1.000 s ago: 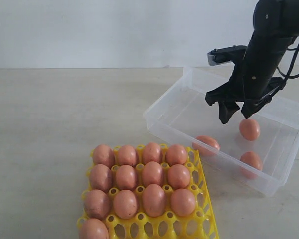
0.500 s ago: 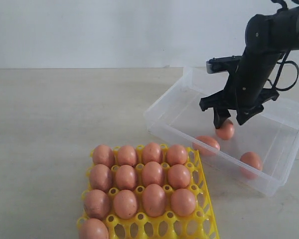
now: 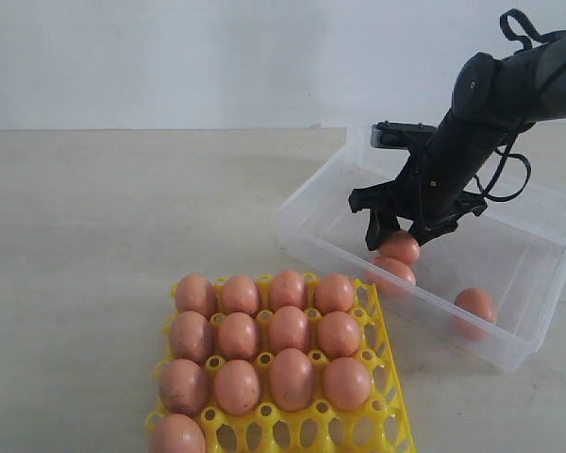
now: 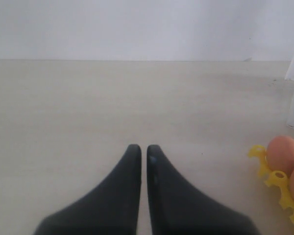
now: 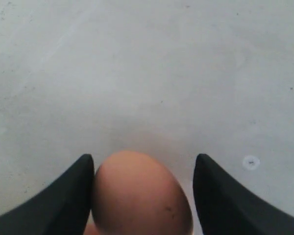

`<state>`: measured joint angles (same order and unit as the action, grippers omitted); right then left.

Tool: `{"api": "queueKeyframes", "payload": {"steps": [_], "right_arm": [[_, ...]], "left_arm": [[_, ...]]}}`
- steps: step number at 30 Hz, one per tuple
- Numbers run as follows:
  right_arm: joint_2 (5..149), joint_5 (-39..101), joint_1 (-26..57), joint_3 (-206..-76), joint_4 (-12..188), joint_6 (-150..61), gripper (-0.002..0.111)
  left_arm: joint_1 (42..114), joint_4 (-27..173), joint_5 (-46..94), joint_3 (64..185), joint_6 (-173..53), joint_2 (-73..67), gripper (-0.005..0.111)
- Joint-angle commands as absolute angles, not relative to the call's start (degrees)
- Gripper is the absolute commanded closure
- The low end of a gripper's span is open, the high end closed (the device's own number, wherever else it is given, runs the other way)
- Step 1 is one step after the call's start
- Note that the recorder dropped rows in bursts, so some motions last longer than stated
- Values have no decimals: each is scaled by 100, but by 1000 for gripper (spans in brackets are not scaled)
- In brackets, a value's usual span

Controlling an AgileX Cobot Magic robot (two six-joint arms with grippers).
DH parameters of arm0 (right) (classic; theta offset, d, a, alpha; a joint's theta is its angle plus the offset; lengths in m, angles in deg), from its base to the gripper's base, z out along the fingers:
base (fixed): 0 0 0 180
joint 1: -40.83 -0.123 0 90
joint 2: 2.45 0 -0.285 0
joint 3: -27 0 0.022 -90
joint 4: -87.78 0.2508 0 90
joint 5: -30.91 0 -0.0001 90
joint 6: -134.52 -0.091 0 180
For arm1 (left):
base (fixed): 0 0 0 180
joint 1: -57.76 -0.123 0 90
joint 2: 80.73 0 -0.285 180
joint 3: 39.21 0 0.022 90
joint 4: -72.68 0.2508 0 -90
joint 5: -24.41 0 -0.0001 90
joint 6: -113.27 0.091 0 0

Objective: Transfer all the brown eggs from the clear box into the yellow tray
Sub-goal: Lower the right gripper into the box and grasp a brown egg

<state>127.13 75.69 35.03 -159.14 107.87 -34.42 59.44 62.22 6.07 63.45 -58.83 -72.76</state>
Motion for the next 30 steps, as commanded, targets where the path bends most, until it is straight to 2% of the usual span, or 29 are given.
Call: {"api": "queueKeyframes", "payload": {"steps": [1, 5, 17, 22, 30], "right_arm": [[12723, 7627, 3505, -15913, 10803, -3393, 62], [12723, 7834, 3505, -15913, 10791, -3375, 80], [12723, 7746, 3505, -15913, 10307, -3246, 82], [12709, 7578, 3505, -15913, 10286, -3295, 108], [12651, 7211, 3505, -15913, 10286, -3271, 108]], "left_arm": [[5968, 6177, 661, 6357, -5922, -7294, 103], [5968, 6177, 661, 6357, -5922, -7294, 103], [5968, 6177, 661, 6357, -5922, -7294, 103], [5968, 6177, 661, 6357, -5922, -7294, 103], [5968, 6177, 661, 6357, -5922, -7294, 103]]}}
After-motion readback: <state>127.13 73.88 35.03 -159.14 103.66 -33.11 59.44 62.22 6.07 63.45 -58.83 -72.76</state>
